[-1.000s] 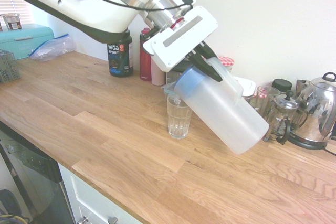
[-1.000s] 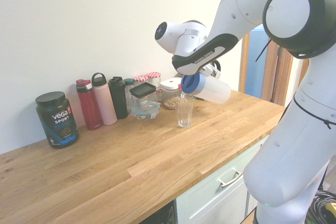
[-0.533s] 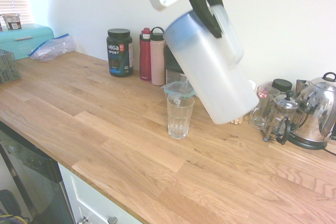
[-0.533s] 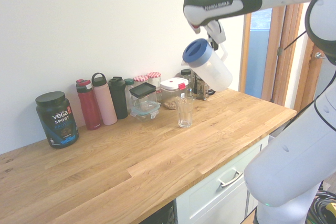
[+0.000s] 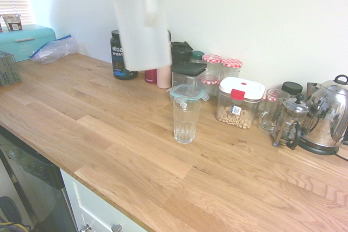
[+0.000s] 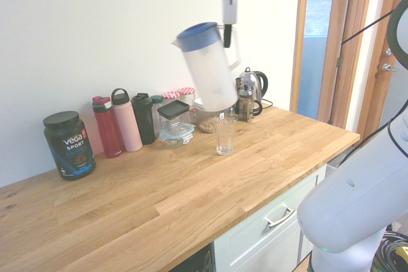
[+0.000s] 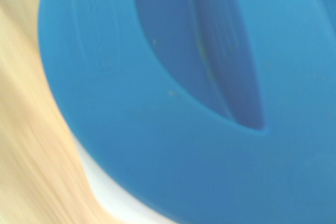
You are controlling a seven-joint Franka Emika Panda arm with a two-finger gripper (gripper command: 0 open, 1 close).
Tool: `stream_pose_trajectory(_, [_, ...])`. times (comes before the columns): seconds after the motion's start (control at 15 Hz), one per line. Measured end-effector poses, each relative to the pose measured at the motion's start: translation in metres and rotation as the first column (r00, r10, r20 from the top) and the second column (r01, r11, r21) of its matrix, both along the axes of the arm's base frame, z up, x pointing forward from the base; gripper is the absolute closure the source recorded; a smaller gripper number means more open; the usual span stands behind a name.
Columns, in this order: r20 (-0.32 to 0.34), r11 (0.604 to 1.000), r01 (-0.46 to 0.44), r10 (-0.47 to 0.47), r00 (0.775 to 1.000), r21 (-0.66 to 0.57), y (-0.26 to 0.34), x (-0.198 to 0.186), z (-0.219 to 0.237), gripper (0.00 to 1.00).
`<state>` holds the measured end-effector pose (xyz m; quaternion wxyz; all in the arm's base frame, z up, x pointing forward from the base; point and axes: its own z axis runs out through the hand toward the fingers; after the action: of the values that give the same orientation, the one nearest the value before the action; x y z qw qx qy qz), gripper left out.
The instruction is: Pour me some water
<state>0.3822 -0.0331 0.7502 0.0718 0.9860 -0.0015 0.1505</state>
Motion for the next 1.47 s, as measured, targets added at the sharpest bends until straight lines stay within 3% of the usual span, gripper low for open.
stream_pose_trajectory(0.2, [0.018, 0.984, 0.127, -0.13, 0.991, 0.124, 0.06, 0.008, -0.025, 1.0])
stream_pose_trajectory(0.47, [0.083, 0.932, 0.26, -0.288, 0.954, 0.253, 0.144, -0.001, -0.092, 1.0])
stream_pose_trajectory(0.73, [0.217, 0.893, 0.315, -0.393, 0.893, 0.322, 0.203, -0.023, -0.175, 1.0])
stream_pose_trajectory(1.0, [0.313, 0.863, 0.391, -0.486, 0.816, 0.32, 0.226, -0.039, -0.224, 1.0])
stream_pose_trajectory(1.27, [0.284, 0.85, 0.452, -0.519, 0.806, 0.269, 0.241, -0.043, -0.25, 1.0])
stream_pose_trajectory(1.47, [0.238, 0.853, 0.476, -0.518, 0.821, 0.213, 0.253, -0.033, -0.257, 1.0])
